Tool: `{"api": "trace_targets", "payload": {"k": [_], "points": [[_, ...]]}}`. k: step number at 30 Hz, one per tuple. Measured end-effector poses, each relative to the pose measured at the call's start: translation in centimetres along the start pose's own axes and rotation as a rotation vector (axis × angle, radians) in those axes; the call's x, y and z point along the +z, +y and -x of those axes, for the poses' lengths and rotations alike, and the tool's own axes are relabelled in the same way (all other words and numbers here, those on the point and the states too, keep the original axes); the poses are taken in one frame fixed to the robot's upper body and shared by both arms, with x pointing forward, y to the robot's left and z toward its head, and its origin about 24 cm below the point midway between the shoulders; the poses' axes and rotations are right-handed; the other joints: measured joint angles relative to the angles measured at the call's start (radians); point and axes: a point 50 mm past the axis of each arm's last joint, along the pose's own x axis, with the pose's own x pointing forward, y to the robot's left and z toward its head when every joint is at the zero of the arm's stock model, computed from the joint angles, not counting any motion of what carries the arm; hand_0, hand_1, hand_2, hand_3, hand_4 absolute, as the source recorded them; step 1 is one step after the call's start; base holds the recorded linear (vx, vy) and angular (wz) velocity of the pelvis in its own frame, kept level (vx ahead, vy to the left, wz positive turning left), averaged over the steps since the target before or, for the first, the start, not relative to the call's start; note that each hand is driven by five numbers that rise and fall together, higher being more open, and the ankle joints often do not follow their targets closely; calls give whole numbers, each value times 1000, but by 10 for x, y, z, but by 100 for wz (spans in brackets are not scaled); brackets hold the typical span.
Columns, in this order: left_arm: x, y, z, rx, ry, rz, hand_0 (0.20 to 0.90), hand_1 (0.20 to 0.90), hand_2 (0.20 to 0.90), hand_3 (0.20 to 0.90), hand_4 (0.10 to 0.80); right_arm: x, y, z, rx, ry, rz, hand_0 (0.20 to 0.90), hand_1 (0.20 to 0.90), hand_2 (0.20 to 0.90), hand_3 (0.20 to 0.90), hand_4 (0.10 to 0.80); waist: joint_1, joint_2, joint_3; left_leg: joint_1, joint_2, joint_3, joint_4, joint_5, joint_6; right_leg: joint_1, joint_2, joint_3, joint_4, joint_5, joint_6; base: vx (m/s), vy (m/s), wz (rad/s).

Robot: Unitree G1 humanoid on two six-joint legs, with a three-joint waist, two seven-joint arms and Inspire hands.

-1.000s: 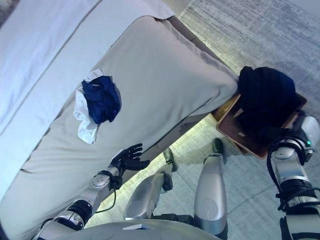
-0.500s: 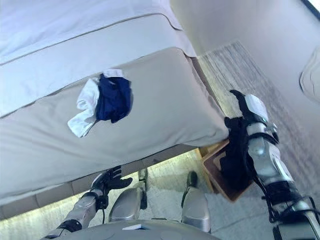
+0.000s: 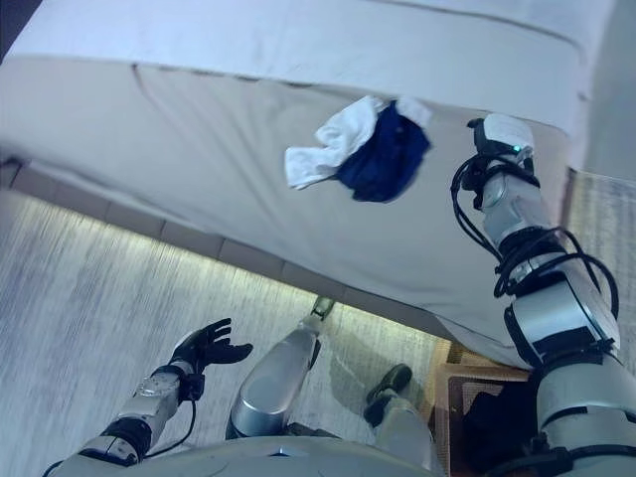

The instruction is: Pick up the clothes from the bed and place them into the basket

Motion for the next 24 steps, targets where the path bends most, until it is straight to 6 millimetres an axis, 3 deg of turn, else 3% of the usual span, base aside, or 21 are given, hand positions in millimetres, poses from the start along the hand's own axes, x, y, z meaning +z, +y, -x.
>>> {"api": "trace_targets", "payload": {"k": [4,8,13,17,18,19,24], "points": [[4,-3,0,-14,-22,8,900,900,900,900,800,-11,9,-1,92,98,1,900,900,900,900,800,46,-1,38,-29,-35,-22,36,-9,10,-18,-39,-9,51,-8,-2,23,16,28],[15,-10,0,-50,-106,-9,900,900,900,900,800,-3,26,1,177,130,-22,900,900,900,900,800,76,3,50,-68,-51,-26,71,-28,14,-46,-55,-18,74,-8,-2,3,6,6],[40,-22,3,-101,-249,-25,900,900,900,900,800,11,17,-1,112,106,-84,900,900,900,900,800,76,4,51,-155,-49,-33,108,-36,25,-121,-51,-23,104,-17,11,-9,1,2],[42,-30,4,-134,-267,-32,900,900,900,900,800,21,11,-1,20,74,-168,900,900,900,900,800,62,5,51,-200,-48,-33,124,-36,25,-184,-61,-8,159,-37,-3,-37,3,-3],[41,-32,4,-142,-267,-35,900,900,900,900,800,28,8,-1,2,46,-211,789,789,789,771,671,60,5,52,-219,-44,-26,129,-35,26,-214,-64,1,176,-37,-2,-36,-11,-15],[40,-33,5,-143,-266,-34,900,900,900,900,800,34,7,-1,6,19,-252,300,300,300,200,100,54,6,52,-233,-42,-24,138,-34,26,-228,-62,5,181,-37,-2,-36,-15,-18],[38,-34,5,-142,-261,-37,900,900,900,900,800,49,3,1,13,-66,-352,300,300,300,200,100,37,5,53,-249,-25,-17,144,-33,25,-254,-50,22,191,-37,-2,-21,-30,-11]]}}
